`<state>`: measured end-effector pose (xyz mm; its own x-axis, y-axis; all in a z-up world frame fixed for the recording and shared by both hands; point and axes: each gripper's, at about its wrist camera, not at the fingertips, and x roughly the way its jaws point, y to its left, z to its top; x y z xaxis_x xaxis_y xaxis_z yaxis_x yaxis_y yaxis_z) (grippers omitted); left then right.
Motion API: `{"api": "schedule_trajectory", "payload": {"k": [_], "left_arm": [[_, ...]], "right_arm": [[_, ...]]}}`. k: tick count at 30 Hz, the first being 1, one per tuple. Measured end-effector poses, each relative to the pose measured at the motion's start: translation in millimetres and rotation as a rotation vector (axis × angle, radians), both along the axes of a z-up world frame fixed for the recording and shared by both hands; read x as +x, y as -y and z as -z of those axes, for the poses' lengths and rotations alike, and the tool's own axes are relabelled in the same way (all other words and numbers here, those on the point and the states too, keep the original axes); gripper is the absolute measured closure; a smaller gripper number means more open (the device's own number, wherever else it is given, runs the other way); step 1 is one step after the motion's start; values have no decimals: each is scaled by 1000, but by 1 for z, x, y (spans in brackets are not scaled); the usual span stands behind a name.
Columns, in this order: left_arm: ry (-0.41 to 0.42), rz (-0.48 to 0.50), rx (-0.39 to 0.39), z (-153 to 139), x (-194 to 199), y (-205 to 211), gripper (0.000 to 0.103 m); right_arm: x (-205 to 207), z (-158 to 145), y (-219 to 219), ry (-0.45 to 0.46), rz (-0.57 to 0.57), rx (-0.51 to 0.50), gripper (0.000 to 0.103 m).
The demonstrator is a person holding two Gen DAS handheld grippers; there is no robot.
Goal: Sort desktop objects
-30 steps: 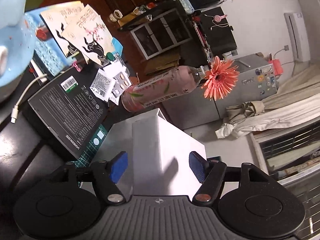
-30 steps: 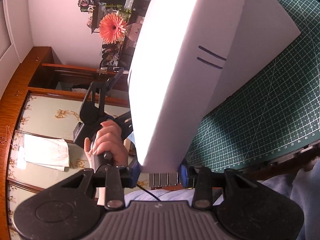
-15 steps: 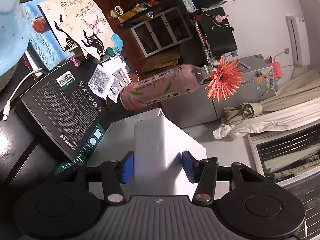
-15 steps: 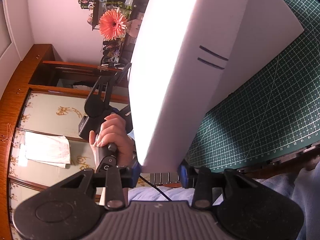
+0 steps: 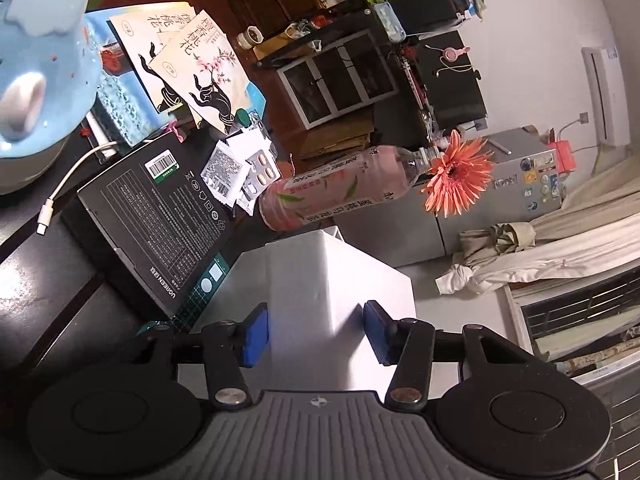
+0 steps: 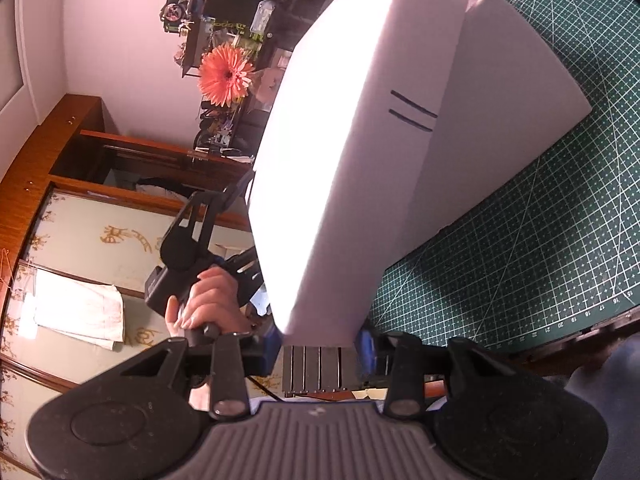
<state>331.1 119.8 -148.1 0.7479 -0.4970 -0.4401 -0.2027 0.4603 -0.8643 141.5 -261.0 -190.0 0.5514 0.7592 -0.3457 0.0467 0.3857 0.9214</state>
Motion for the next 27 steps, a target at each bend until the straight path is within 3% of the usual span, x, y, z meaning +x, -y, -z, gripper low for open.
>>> {"api": "schedule_trajectory", "payload": {"k": [5,11,22,27], "left_arm": [[-9,-1,7,-2,-6,-1,52],[-10,15,96,-14,-15,3,50],[-39,30,98,-14,-25,6,50],[-44,22,106,-16,-29,7,49]], "right_arm": [[11,0,4,-1,24,-6,66],[19,1,11,-5,67,-10,68],[33,7,18,-33,133,-2,78],[35,7,22,-33,177,40,77]]}}
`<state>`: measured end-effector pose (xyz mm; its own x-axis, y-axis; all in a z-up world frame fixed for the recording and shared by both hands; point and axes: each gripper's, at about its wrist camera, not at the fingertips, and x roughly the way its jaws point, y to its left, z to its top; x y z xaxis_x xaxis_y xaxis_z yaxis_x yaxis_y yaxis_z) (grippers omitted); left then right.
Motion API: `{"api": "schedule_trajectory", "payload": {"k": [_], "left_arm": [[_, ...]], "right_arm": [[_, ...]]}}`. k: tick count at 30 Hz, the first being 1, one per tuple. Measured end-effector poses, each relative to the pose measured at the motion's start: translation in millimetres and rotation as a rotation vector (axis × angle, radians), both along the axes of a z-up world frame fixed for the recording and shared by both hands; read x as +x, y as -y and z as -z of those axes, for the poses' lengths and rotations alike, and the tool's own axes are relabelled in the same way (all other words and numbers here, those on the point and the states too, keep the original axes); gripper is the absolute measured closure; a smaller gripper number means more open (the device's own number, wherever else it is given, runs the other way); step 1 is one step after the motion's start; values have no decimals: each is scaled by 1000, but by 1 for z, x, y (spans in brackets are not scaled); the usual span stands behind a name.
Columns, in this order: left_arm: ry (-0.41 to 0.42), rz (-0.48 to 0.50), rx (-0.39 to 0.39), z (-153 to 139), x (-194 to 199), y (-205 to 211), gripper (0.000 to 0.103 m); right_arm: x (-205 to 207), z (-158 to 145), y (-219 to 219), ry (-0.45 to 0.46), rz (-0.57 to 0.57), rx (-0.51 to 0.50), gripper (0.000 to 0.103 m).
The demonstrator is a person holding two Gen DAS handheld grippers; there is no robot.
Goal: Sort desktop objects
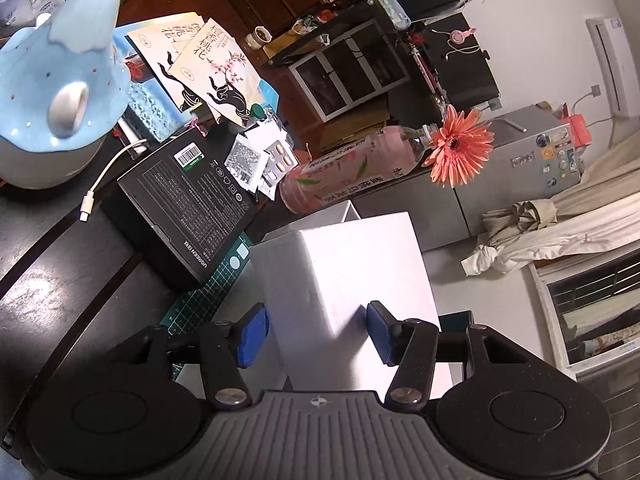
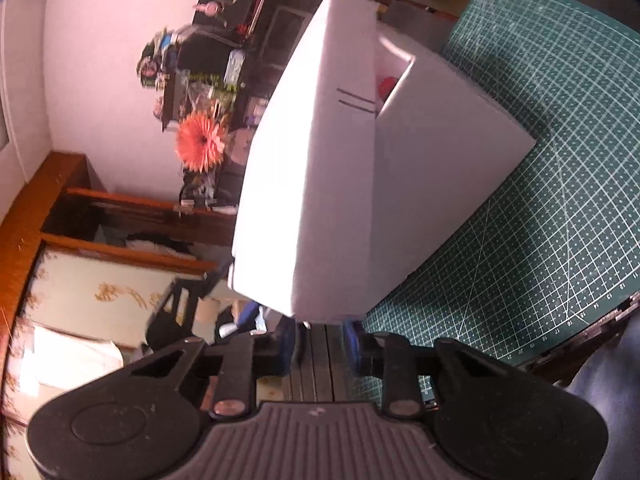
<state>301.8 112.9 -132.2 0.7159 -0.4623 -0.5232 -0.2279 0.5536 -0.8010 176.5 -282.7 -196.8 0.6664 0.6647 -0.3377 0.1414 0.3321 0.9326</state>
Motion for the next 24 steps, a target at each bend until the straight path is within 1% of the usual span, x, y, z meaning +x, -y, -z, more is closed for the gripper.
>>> {"api": "schedule_trajectory", "payload": {"k": [1,3,5,11,14,18,19,21,24], "left_arm": [[-1,-2,1,0,-1,0,49],[-2,-2,4,-1,-2,1,49],[-4,-1,6,-1,-3,1,49],[-9,8,17,-3,-6,3,49],[-13,9,17,-4,-8,2,49],[-18,4,18,-4,-12,2,49],[-20,4,18,-4,-13,2,49],[-21,4,16,-4,-15,3,49],[-23,13,16,-5,-19,4,49]], "right_arm": [[0,0,1,1,10,5,75],[0,0,3,5,32,16,65],[-1,-1,6,11,57,27,62],[0,1,13,4,126,45,58],[2,4,15,-2,155,48,54],[4,9,21,-3,204,64,54],[4,10,23,0,212,65,55],[3,10,26,11,223,57,61],[3,10,29,25,244,45,61]]}}
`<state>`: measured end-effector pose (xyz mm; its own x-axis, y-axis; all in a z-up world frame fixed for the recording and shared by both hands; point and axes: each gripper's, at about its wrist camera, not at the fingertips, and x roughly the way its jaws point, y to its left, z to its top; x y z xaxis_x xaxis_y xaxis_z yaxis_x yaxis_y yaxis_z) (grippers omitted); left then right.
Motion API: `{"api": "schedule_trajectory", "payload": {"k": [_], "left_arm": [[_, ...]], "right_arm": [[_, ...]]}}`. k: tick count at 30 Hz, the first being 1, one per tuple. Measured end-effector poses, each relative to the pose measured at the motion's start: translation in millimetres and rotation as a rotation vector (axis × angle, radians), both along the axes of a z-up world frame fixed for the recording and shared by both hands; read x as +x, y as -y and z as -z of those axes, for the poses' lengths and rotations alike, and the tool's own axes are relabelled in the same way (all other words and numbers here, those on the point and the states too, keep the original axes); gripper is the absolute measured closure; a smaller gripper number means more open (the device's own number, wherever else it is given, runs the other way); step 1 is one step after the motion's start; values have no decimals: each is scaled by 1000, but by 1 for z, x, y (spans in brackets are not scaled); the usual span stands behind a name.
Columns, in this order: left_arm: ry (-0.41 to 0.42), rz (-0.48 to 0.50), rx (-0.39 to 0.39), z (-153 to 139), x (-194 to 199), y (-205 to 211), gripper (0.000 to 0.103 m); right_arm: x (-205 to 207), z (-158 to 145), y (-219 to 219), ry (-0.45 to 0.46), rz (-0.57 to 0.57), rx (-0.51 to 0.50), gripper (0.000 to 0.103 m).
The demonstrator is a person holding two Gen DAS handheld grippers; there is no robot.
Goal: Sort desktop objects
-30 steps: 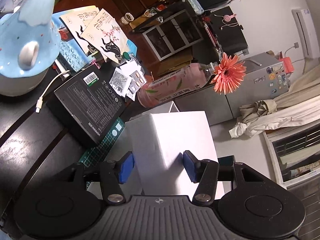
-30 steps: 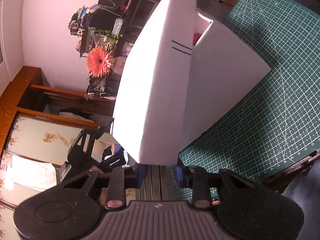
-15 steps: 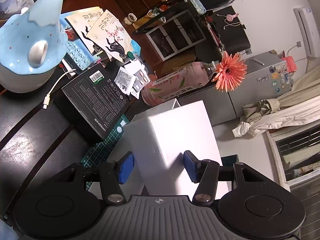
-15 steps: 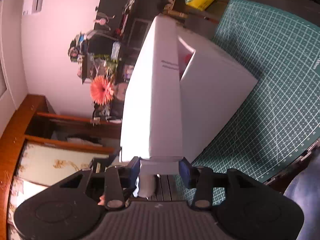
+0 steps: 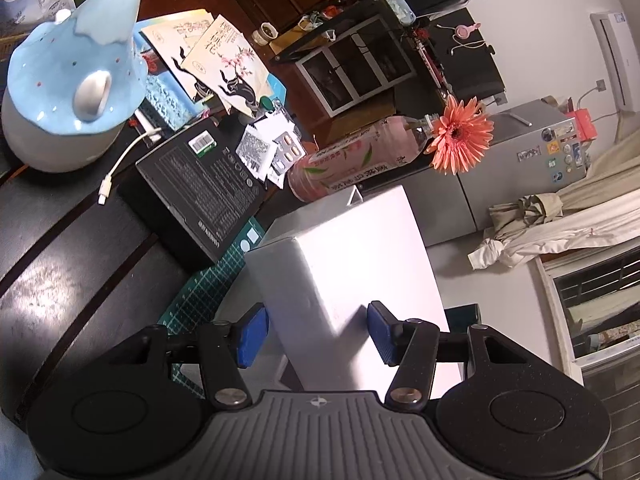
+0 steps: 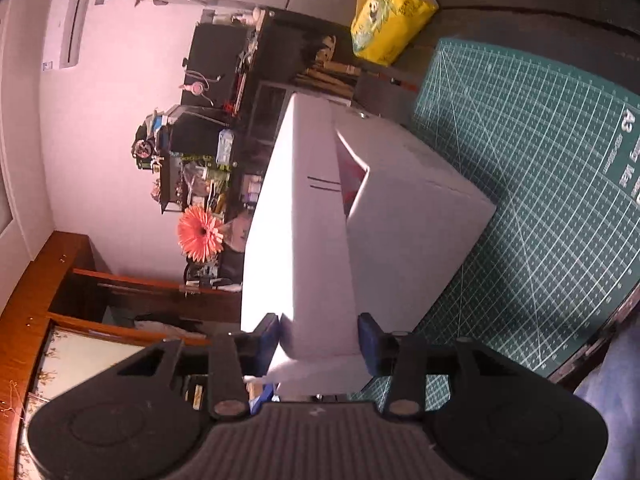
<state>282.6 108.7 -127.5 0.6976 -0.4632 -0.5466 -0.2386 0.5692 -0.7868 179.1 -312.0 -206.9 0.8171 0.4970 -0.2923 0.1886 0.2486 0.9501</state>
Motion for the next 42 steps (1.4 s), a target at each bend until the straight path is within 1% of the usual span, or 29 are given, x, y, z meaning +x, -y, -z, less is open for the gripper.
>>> {"api": "schedule_trajectory", "payload": {"k": [11,16,22,24,29,31,34,38,42], "left_arm": [[-3,17,18,-3,-15,9,49],[-2,25,41,-5,-22,12,49],[18,43,128,-14,-27,23,49],[24,48,141,-16,-29,25,47],[44,-20,147,-24,-33,13,37],[65,-47,177,-31,-34,7,33],[89,-76,224,-40,-34,1,30],[91,-80,279,-44,-24,-4,29],[81,-36,336,-47,-7,-1,33]], "right_arm": [[1,5,12,3,77,16,61],[2,9,15,1,106,30,62],[1,11,19,0,134,47,62],[1,13,21,-5,142,67,62],[-1,13,26,-10,152,77,62],[-1,15,27,-13,146,91,61],[-1,16,28,-20,142,108,60],[-5,12,30,-43,140,90,59],[-15,3,39,-47,186,63,59]]}}
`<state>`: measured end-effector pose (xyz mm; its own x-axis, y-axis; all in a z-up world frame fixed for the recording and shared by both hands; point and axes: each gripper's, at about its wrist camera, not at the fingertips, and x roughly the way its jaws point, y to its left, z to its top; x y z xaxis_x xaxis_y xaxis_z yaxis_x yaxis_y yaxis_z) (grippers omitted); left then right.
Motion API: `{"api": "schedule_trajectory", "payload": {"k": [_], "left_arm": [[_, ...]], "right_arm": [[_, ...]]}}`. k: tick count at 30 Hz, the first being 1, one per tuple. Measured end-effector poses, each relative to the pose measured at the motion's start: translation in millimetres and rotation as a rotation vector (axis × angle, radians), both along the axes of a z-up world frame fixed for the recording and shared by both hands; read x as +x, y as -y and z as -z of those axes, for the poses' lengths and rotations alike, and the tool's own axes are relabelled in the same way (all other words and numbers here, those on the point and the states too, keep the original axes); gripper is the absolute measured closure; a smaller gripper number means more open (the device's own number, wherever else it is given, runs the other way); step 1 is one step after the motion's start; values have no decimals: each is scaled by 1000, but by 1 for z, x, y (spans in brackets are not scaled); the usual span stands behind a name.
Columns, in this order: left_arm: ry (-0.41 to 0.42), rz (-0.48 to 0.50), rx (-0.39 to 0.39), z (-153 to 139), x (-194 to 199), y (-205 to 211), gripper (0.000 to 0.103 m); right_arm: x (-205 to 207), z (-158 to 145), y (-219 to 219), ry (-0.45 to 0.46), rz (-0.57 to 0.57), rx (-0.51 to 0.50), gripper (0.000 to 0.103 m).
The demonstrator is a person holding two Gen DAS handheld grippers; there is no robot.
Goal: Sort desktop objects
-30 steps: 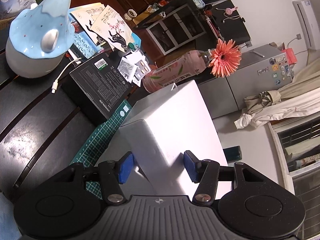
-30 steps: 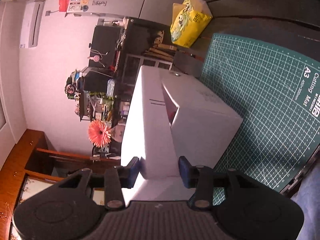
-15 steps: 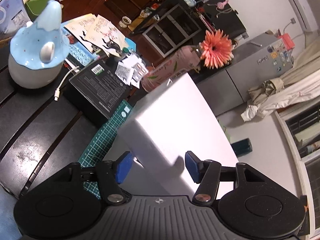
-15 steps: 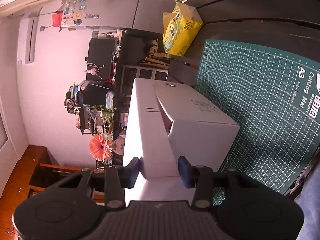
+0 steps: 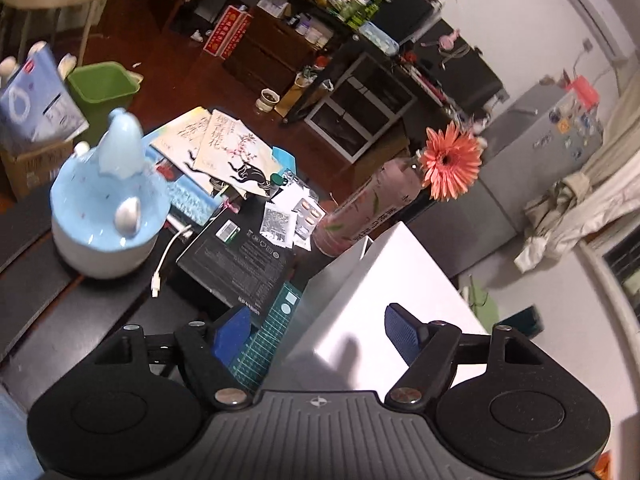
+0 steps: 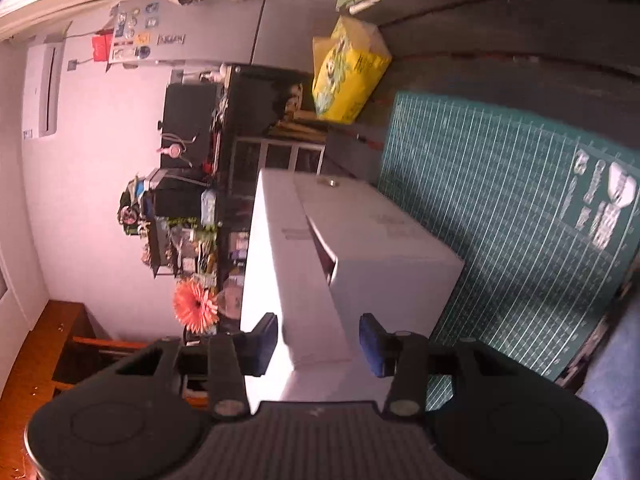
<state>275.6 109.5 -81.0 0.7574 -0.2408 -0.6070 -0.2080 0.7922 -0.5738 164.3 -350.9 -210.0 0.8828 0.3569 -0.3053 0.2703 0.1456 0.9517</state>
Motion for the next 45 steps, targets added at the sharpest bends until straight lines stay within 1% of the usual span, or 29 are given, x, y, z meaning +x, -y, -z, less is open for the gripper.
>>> {"api": "schedule_trajectory", "payload": {"k": [2,3,6,7,9,13,15,17,18,20,21,24,28,30,32,35,37,39,42,45], "left_arm": [[-25,24,3,2,7,3,39],[-44,38,-8,3,10,4,43],[-86,78,-30,3,16,6,43],[-86,91,-27,-1,16,7,43],[-66,102,-10,-13,16,6,42],[-42,100,21,-34,17,4,42],[-37,97,35,-43,19,4,42],[-47,96,57,-50,23,5,41],[-52,103,71,-53,25,7,39],[-69,116,110,-56,29,12,39],[-79,122,139,-56,31,15,39],[-94,142,175,-50,32,19,39],[-95,166,109,-36,25,12,38],[-95,172,98,-32,22,10,38],[-87,177,106,-32,21,9,38],[-40,162,129,-36,18,11,37],[-17,166,118,-34,18,12,38],[-13,171,127,-33,19,14,40],[-13,175,153,-31,22,17,41],[-16,200,154,-27,27,22,42]], "right_arm": [[-4,-7,5,1,29,-37,59],[-4,-13,6,-1,29,-69,59],[2,-35,7,24,3,-166,60],[3,-44,8,42,-11,-193,60],[5,-63,10,74,-29,-251,60],[7,-101,15,100,-53,-416,60],[13,-116,20,93,-60,-457,60],[21,-130,25,78,-77,-477,60],[24,-135,26,73,-80,-487,60],[35,-142,27,52,-93,-512,60],[39,-144,26,39,-96,-517,60],[48,-141,23,11,-113,-513,60],[52,-127,14,9,-141,-493,60],[53,-119,11,12,-164,-480,60],[52,-112,10,11,-179,-462,60],[52,-105,6,6,-185,-470,64],[52,-99,3,8,-193,-458,64],[51,-94,1,19,-204,-438,64],[50,-89,-1,16,-212,-453,64],[51,-89,-1,20,-222,-462,64]]}}
